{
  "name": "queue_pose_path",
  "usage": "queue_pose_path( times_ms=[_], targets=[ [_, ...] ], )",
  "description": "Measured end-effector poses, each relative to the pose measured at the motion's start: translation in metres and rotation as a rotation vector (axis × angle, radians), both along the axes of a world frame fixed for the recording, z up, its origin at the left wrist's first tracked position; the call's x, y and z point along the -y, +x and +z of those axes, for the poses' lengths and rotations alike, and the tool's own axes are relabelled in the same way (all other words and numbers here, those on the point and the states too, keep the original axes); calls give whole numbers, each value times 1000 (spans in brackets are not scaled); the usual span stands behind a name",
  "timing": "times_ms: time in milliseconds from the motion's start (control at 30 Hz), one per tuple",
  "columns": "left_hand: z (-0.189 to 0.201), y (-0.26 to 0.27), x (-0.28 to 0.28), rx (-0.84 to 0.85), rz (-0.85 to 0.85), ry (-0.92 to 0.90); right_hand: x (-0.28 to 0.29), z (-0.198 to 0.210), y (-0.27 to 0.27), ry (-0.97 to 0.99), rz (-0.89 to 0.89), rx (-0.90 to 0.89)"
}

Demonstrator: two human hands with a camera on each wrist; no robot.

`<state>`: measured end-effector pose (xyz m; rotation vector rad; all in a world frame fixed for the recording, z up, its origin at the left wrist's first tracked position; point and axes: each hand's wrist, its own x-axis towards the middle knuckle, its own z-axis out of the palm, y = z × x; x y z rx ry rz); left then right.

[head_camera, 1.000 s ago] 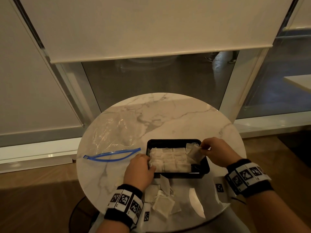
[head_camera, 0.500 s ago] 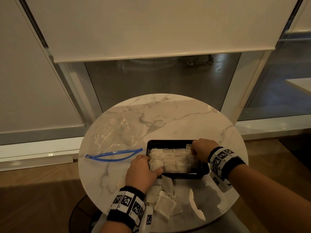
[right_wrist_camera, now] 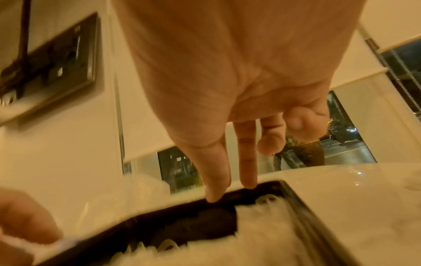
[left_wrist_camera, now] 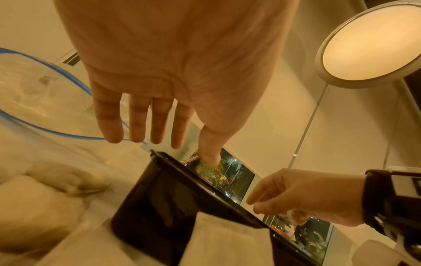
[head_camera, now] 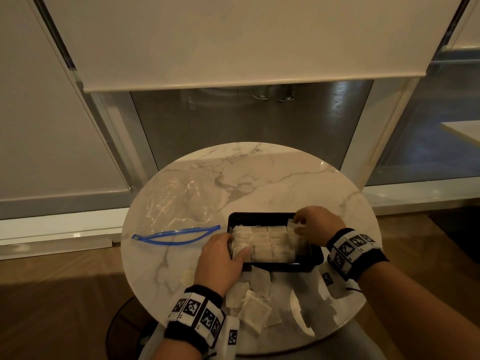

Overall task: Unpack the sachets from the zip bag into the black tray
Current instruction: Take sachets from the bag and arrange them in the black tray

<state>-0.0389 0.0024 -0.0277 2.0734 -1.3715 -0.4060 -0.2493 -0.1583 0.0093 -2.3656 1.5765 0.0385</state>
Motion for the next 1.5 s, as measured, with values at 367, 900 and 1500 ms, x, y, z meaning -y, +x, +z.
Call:
queue_pose_path(
  times_ms=[367, 900, 1500],
  targets=[
    [22, 2, -23, -143, -19, 14, -110, 16, 12, 280, 0, 331],
    [25, -4, -34, -155, -52, 65, -124, -37, 33, 169, -86, 442],
    [39, -18, -37, -593, -147, -174, -118, 5, 3, 279, 79, 836]
  ],
)
